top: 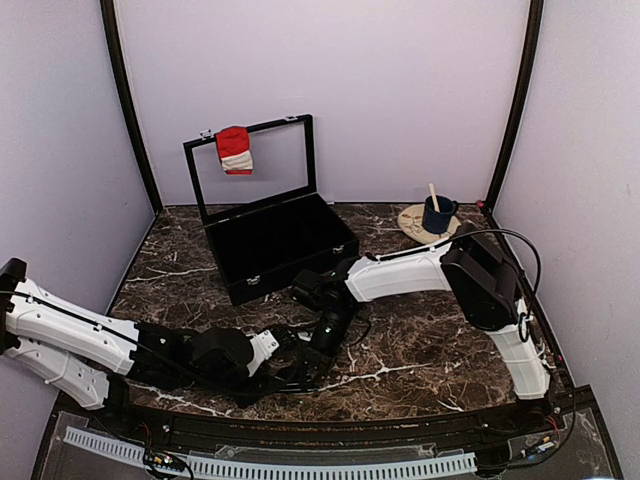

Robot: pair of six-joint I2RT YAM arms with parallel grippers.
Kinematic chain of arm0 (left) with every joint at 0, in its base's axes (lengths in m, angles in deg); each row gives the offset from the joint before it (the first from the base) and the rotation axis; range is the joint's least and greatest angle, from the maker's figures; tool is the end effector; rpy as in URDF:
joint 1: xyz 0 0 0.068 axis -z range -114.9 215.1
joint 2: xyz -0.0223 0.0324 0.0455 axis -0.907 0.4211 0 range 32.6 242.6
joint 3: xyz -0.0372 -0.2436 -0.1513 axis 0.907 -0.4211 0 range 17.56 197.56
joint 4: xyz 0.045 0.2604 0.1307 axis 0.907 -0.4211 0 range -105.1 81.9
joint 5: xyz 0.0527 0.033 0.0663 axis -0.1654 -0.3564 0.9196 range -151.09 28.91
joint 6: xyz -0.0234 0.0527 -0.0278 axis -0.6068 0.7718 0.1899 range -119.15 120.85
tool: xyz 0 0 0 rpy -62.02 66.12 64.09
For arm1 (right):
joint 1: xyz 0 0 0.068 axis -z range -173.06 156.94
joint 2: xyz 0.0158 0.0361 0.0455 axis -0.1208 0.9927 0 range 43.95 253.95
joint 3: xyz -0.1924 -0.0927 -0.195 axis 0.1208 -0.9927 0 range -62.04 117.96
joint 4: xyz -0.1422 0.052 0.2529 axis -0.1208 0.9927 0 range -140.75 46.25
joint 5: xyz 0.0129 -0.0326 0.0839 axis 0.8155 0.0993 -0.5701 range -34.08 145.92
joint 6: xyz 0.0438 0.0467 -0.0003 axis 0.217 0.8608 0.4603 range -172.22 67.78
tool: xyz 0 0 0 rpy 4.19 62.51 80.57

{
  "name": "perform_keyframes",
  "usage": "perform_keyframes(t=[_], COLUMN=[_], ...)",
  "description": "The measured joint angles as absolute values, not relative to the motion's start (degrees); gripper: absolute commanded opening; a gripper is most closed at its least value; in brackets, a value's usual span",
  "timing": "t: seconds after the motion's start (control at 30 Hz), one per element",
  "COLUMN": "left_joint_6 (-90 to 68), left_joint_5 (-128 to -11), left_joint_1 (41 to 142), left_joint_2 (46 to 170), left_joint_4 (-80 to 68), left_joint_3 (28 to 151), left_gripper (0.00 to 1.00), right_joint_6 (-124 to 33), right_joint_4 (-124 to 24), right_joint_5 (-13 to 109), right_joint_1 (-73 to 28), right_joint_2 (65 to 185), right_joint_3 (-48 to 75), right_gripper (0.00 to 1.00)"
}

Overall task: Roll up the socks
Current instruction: Roll the sock at the corner of the board.

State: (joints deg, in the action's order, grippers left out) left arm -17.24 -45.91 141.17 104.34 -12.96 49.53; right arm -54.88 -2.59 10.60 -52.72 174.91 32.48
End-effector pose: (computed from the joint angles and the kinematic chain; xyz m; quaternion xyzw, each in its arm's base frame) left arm 0.0782 -0.2614 0.1614 0.3987 0.8246 -0.1969 0.3496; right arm 0.2098 0.4282 0.0991 0.4925 -0.7794 -0.3590 0.1454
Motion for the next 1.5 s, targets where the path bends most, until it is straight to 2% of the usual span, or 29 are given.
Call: perform_keyframes(t=[0.47,0.8,1.23,1.3,1.4,1.5], left_joint_6=[-9.09,-6.42,-5.79,-5.76,-5.54,-5.30], left_joint_5=[-49.98,-50.94,-50.37,-49.89,-49.41,-49.17], left_joint_1=[141.50,141.50,141.50,141.50,141.50,141.50], left_joint_2=[113.28,115.42,118.53,118.79,119.62,120.01], left_joint_4=[-12.35,-12.46,-12.68,-12.86,-13.23,-13.55], left_joint_3=[53.64,55.36,56.11,56.30,56.98,57.07], left_gripper=[0.44,0.36,0.35,0.32,0.21,0.19], right_joint_6=[-54.90,-54.94,-55.03,-55.07,-55.12,-55.14], right_joint_4=[-1.13,-1.13,-0.91,-0.84,-0.80,-0.78], right_joint_5=[10.39,10.23,9.53,9.42,9.40,9.40], right_joint_1=[-52.61,-52.54,-52.30,-52.26,-52.26,-52.24], right_joint_2=[175.56,175.63,175.65,175.65,175.65,175.65], right_joint_3=[33.64,33.64,33.64,33.64,33.64,33.64], right_gripper=[0.00,0.00,0.00,0.00,0.00,0.00])
